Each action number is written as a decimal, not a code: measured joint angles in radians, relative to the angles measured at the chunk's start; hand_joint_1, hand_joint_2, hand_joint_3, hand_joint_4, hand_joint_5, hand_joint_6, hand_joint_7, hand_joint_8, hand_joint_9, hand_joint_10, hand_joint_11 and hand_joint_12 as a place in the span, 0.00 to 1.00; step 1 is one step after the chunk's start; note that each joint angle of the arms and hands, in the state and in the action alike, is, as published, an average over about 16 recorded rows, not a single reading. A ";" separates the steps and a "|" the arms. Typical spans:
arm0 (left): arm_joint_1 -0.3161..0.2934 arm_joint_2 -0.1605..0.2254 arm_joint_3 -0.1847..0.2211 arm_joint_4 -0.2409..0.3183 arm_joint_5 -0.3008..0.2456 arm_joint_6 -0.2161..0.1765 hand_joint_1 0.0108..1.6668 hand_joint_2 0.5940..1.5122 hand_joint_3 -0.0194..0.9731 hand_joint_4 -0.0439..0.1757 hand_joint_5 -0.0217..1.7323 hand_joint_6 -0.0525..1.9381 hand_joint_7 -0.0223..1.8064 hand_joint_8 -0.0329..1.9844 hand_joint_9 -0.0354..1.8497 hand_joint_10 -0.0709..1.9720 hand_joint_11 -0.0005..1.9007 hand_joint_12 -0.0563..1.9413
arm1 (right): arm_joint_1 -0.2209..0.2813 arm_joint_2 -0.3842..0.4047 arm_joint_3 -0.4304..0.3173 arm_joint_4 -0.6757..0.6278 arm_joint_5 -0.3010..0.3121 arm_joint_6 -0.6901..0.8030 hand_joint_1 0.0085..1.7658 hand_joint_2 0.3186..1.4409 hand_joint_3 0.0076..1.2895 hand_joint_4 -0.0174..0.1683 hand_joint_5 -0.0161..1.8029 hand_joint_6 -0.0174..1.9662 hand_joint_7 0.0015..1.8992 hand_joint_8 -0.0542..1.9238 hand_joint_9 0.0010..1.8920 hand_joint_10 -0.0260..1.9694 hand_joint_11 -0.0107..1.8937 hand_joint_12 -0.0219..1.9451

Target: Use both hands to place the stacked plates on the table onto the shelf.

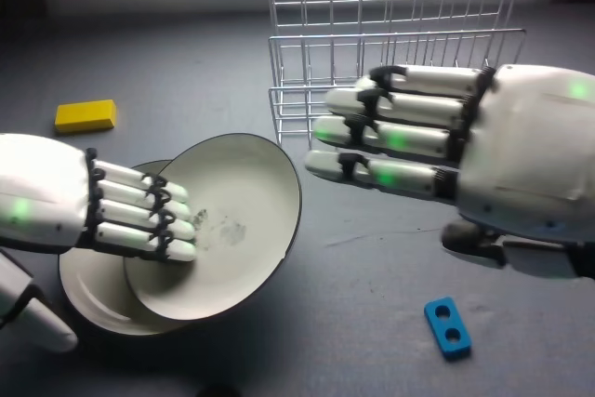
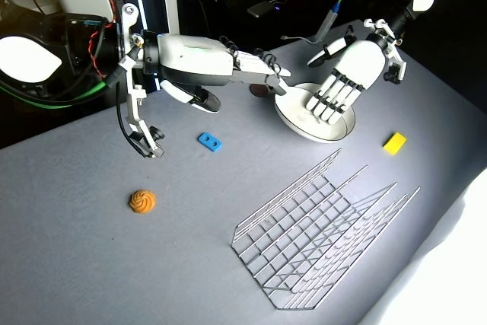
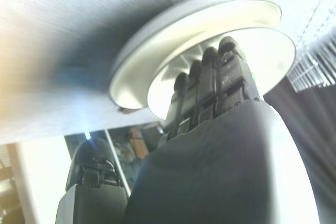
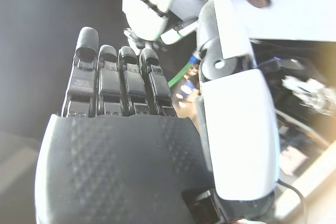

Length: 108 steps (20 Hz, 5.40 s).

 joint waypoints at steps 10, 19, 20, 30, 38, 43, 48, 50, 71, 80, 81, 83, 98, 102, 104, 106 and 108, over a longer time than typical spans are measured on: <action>-0.040 -0.003 -0.041 0.012 0.031 -0.014 0.00 0.61 0.04 0.21 0.02 0.03 0.02 0.02 0.03 0.04 0.01 0.02 | 0.112 -0.227 0.124 0.108 -0.236 -0.095 0.61 0.70 0.01 0.11 0.09 0.02 0.05 0.04 0.04 0.03 0.02 0.37; -0.037 -0.004 -0.043 0.011 0.033 -0.014 0.00 0.62 0.04 0.20 0.02 0.02 0.01 0.02 0.03 0.04 0.01 0.02 | 0.148 -0.408 0.231 0.148 -0.330 -0.181 0.62 0.70 0.01 0.11 0.14 0.02 0.12 0.04 0.12 0.04 0.02 0.52; -0.036 -0.004 -0.043 0.011 0.033 -0.014 0.00 0.62 0.04 0.20 0.02 0.02 0.01 0.02 0.03 0.04 0.01 0.02 | 0.149 -0.424 0.242 0.148 -0.334 -0.186 0.62 0.70 0.01 0.11 0.15 0.02 0.13 0.04 0.12 0.04 0.02 0.53; -0.033 -0.004 -0.043 0.010 0.033 -0.014 0.00 0.62 0.04 0.21 0.02 0.02 0.01 0.01 0.03 0.04 0.01 0.02 | 0.150 -0.535 0.341 0.151 -0.355 -0.219 0.63 0.71 0.01 0.06 0.24 0.02 0.24 0.03 0.22 0.05 0.05 0.61; -0.032 -0.004 -0.042 0.009 0.030 -0.015 0.00 0.61 0.04 0.21 0.01 0.02 0.01 0.01 0.03 0.04 0.01 0.02 | 0.152 -0.556 0.366 0.148 -0.330 -0.222 0.64 0.69 0.01 0.05 0.36 0.06 0.38 0.06 0.41 0.05 0.23 0.58; -0.042 -0.001 -0.037 0.012 0.022 -0.017 0.00 0.61 0.04 0.21 0.01 0.03 0.01 0.01 0.03 0.04 0.01 0.02 | 0.153 -0.556 0.364 0.146 -0.310 -0.224 0.64 0.65 0.01 0.06 0.43 0.11 0.45 0.13 0.53 0.04 0.36 0.52; -0.064 0.012 -0.028 0.012 0.012 -0.026 0.00 0.61 0.04 0.21 0.02 0.03 0.02 0.02 0.03 0.04 0.01 0.02 | 0.153 -0.555 0.361 0.145 -0.297 -0.225 0.64 0.61 0.01 0.07 0.46 0.17 0.49 0.20 0.60 0.02 0.45 0.47; -0.075 0.022 -0.023 0.012 0.008 -0.030 0.00 0.62 0.04 0.21 0.02 0.03 0.02 0.02 0.03 0.04 0.01 0.02 | 0.155 -0.551 0.355 0.146 -0.297 -0.221 0.64 0.60 0.01 0.07 0.47 0.18 0.49 0.23 0.62 0.02 0.47 0.47; -0.173 0.172 -0.024 0.027 0.029 -0.147 0.00 0.62 0.04 0.22 0.02 0.03 0.02 0.02 0.03 0.04 0.01 0.02 | 0.297 -0.347 0.121 0.345 -0.384 -0.156 0.68 0.59 0.01 0.07 0.54 0.42 0.56 0.40 0.64 0.09 0.49 0.49; -0.212 0.212 -0.031 0.057 0.034 -0.193 0.00 0.62 0.04 0.22 0.02 0.03 0.02 0.02 0.03 0.04 0.01 0.02 | 0.386 -0.276 0.081 0.545 -0.391 -0.124 0.69 0.59 0.01 0.07 0.56 0.44 0.56 0.42 0.66 0.03 0.50 0.50; -0.215 0.214 -0.032 0.060 0.034 -0.196 0.00 0.62 0.04 0.22 0.02 0.03 0.02 0.02 0.03 0.04 0.01 0.02 | 0.393 -0.272 0.081 0.561 -0.388 -0.114 0.69 0.59 0.01 0.07 0.56 0.45 0.56 0.43 0.66 0.03 0.49 0.51; -0.221 0.219 -0.033 0.065 0.035 -0.199 0.00 0.62 0.04 0.22 0.02 0.03 0.02 0.02 0.03 0.04 0.01 0.02 | 0.406 -0.264 0.086 0.586 -0.379 -0.088 0.69 0.59 0.01 0.08 0.55 0.46 0.55 0.43 0.66 0.02 0.49 0.52; -0.223 0.224 -0.037 0.072 0.036 -0.196 0.00 0.62 0.04 0.21 0.03 0.03 0.03 0.02 0.03 0.04 0.01 0.02 | 0.478 -0.249 0.203 0.562 -0.349 0.210 0.69 0.59 0.01 0.09 0.54 0.52 0.54 0.45 0.66 0.02 0.47 0.56; -0.224 0.224 -0.037 0.072 0.036 -0.195 0.00 0.62 0.04 0.21 0.03 0.03 0.03 0.02 0.03 0.04 0.01 0.02 | 0.493 -0.246 0.241 0.511 -0.367 0.311 0.69 0.59 0.01 0.08 0.54 0.52 0.54 0.45 0.66 0.02 0.47 0.56; -0.224 0.224 -0.037 0.072 0.036 -0.194 0.00 0.62 0.04 0.21 0.03 0.03 0.03 0.02 0.03 0.04 0.01 0.02 | 0.500 -0.244 0.260 0.484 -0.379 0.362 0.69 0.59 0.01 0.07 0.54 0.52 0.54 0.46 0.66 0.02 0.47 0.56; -0.225 0.224 -0.037 0.072 0.037 -0.194 0.00 0.62 0.04 0.21 0.03 0.03 0.03 0.02 0.03 0.04 0.01 0.02 | 0.507 -0.242 0.280 0.460 -0.389 0.410 0.69 0.59 0.01 0.07 0.54 0.52 0.54 0.45 0.66 0.02 0.47 0.56; -0.228 0.224 -0.037 0.072 0.037 -0.194 0.00 0.62 0.04 0.21 0.03 0.03 0.03 0.02 0.03 0.04 0.01 0.02 | 0.514 -0.240 0.300 0.441 -0.399 0.453 0.69 0.59 0.01 0.07 0.54 0.52 0.54 0.45 0.66 0.02 0.47 0.56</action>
